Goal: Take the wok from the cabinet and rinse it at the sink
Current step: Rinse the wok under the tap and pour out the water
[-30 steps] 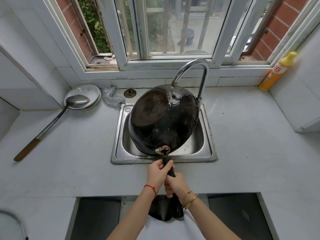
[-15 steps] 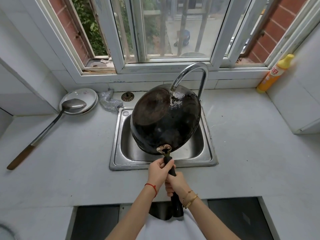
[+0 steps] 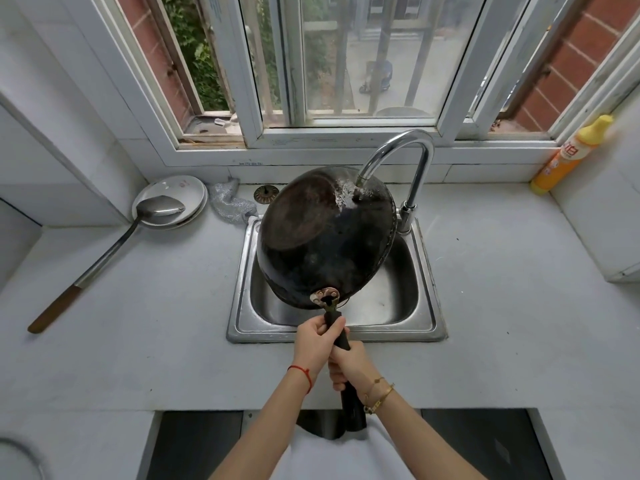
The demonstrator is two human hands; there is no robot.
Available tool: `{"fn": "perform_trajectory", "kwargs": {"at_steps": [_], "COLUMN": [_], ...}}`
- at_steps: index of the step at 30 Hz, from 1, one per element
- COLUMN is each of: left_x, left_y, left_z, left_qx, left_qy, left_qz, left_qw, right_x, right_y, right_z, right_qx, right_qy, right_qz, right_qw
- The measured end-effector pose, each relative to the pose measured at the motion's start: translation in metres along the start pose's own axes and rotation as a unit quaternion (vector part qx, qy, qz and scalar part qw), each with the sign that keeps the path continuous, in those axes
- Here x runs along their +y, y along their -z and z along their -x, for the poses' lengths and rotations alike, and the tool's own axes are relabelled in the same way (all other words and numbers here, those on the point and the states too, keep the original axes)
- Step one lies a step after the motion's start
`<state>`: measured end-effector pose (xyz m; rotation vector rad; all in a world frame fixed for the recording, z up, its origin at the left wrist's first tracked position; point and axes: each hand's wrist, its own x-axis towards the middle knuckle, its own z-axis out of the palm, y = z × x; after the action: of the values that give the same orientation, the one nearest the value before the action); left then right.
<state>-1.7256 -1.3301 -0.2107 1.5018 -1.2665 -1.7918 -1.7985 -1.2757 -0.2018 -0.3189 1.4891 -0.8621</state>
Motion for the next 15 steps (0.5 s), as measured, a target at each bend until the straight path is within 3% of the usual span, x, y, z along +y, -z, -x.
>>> {"fn": "perform_trajectory", "kwargs": {"at_steps": [15], "left_x": [-0.016], "left_y": [-0.006], "left_z": [0.029], "left_qx": [-0.006], "left_qy": [0.003], "left_qz": [0.016], "left_qw": [1.000], "right_x": [0.023], "right_y": [0.006], "right_z": [0.027], "right_qx": [-0.002], "right_qy": [-0.002], "right_qz": [-0.008], "right_qw": [1.000]}}
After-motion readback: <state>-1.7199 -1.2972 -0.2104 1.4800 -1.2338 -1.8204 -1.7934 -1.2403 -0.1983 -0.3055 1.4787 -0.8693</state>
